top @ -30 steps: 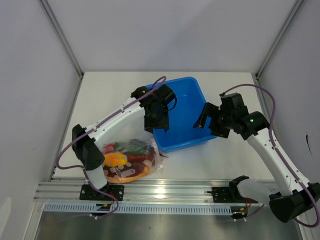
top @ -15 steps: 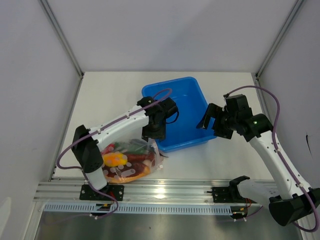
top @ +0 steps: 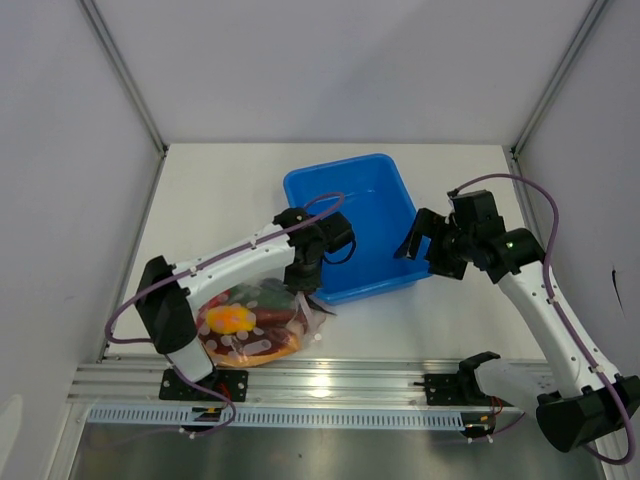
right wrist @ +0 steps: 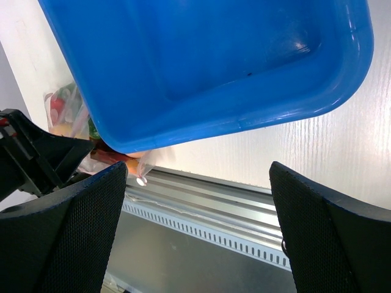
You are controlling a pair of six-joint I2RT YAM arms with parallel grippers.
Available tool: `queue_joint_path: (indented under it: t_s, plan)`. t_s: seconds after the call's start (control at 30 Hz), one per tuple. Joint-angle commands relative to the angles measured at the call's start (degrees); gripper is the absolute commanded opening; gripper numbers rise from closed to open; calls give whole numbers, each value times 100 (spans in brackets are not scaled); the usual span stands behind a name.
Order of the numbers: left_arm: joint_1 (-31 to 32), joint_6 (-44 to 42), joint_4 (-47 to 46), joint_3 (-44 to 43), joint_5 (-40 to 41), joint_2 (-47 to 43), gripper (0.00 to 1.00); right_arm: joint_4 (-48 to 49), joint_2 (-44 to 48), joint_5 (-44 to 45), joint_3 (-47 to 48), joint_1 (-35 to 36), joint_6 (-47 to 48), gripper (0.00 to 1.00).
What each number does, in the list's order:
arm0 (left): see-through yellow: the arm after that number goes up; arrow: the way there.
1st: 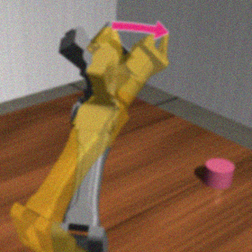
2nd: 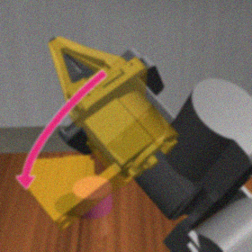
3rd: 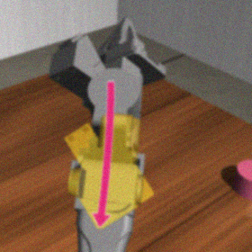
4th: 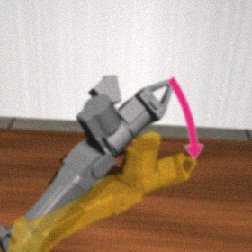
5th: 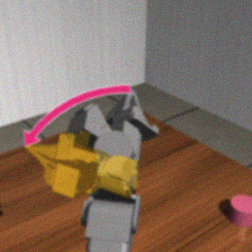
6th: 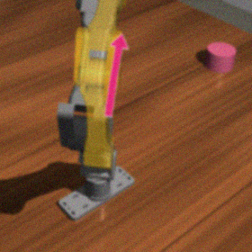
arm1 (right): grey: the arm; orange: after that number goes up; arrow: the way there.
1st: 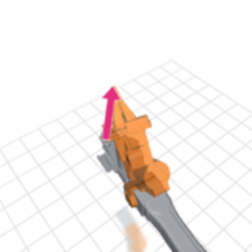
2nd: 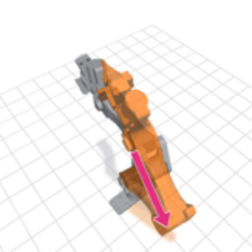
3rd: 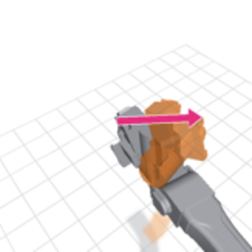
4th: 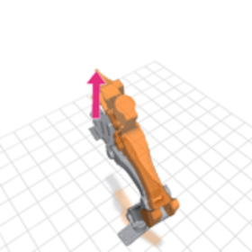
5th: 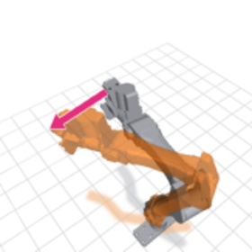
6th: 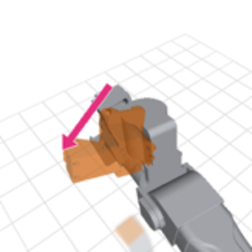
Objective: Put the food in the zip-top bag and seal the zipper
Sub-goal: Pick up the zipper food storage bag at the center of the board.
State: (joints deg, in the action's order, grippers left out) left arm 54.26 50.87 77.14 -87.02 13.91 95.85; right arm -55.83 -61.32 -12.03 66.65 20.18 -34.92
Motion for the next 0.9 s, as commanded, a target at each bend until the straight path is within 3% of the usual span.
queue_joint_path:
  t_s: [0.0,0.1,0.13,0.33,0.6,0.87]
  plan:
    - [32,37,1303,203,244,-234,20,90,32,-62,14,-41,55,99]
    - [32,46,1294,274,331,-313,2,116,15,-71,-12,-32,64,99]
    - [32,46,1320,265,401,-330,1,143,6,-141,-29,-41,64,99]
    - [6,-165,1330,-95,525,-796,1,529,-239,-844,-214,3,257,99]
    - [-196,-745,1338,-701,-89,-1630,1,1091,-688,-1353,23,801,266,99]
    - [-355,-763,1338,-342,-662,-2544,1,1874,-1435,-2066,172,1207,-85,99]
